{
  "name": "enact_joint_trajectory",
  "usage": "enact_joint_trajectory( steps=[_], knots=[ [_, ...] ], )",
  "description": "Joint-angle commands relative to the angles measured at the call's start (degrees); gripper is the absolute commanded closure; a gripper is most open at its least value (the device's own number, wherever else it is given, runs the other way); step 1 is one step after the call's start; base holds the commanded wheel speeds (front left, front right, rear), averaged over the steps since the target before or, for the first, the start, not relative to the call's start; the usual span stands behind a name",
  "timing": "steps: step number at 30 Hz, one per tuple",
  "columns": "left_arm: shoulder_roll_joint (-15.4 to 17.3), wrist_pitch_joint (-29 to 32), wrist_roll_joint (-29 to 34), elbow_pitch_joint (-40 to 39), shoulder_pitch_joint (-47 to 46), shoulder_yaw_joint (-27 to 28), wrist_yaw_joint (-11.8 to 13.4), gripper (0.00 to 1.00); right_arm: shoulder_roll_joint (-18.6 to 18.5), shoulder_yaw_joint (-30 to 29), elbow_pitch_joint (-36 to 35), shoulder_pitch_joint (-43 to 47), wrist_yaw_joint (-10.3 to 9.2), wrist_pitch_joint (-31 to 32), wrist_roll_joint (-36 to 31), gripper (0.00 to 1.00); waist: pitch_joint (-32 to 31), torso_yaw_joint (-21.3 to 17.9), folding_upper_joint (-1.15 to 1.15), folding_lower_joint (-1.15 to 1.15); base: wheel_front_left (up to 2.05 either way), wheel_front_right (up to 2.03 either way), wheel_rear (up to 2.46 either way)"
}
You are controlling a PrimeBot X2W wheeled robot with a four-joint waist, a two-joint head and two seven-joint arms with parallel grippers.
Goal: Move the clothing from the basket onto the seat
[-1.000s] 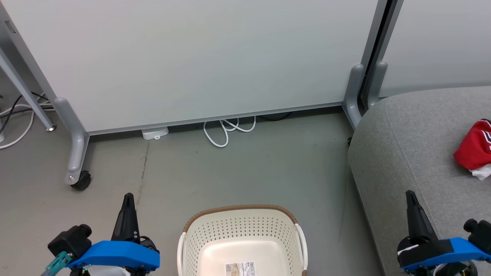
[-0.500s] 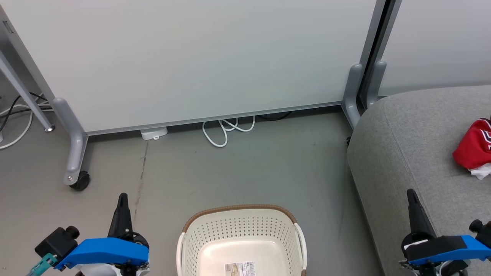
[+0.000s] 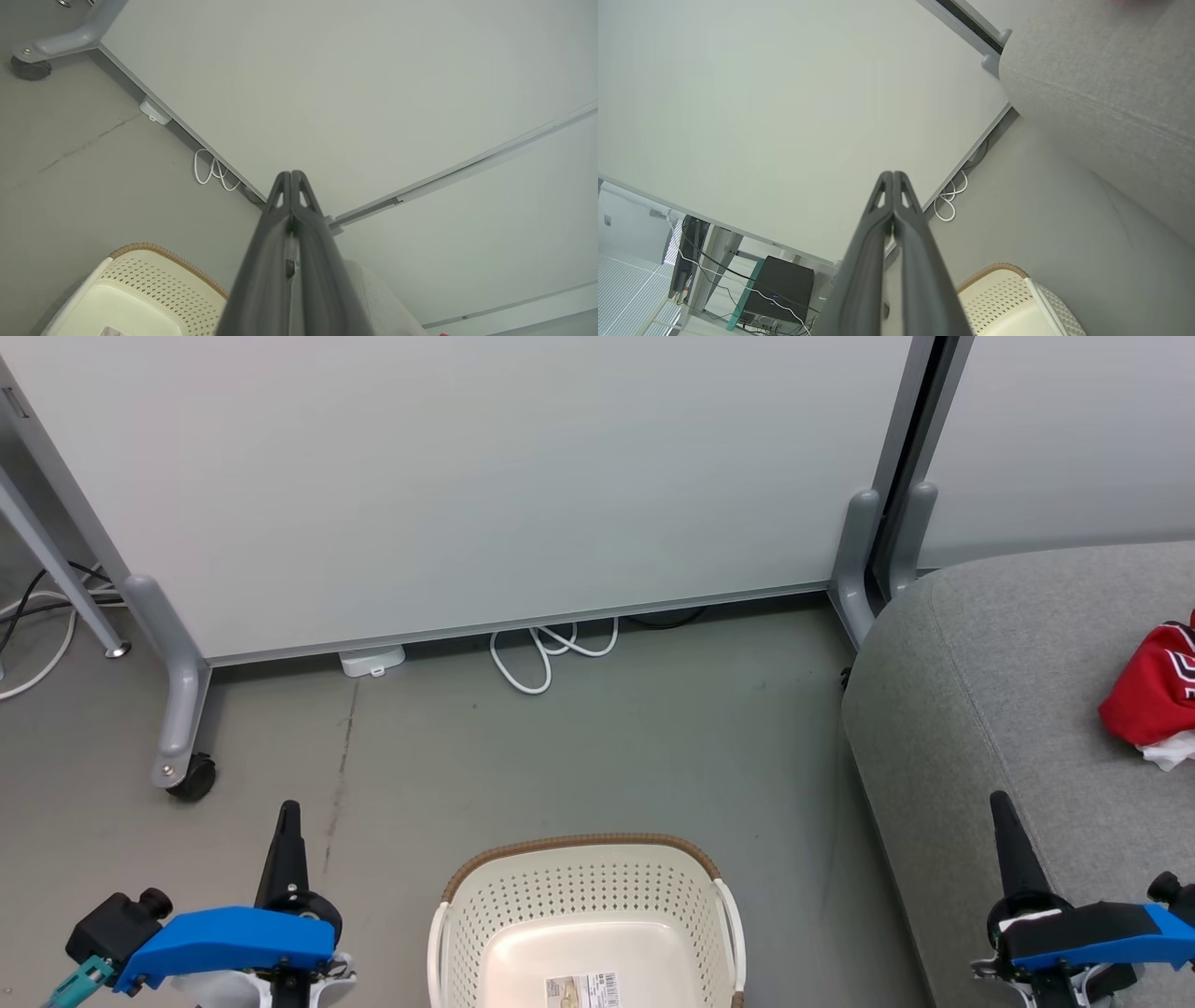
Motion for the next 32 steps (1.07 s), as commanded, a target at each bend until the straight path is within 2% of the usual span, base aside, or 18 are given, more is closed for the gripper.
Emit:
enact_joint_trajectory(
  steps=[1,32],
  knots=[
    [0.0,0.4,-1.6,-0.7,-1.5,0.5,-0.4,1.00,0.0,-0.2,-0.8,-1.5,0.02,0.5,1.6,1.00,0.0,0.0,0.00,0.00,0.00,0.00,0.00],
    [0.0,4.7,-18.2,-0.8,-2.3,3.2,-1.2,1.00,0.3,-0.7,-1.0,-2.2,0.03,4.8,18.0,1.00,0.1,-0.5,0.00,0.00,0.00,0.00,0.00]
  ],
)
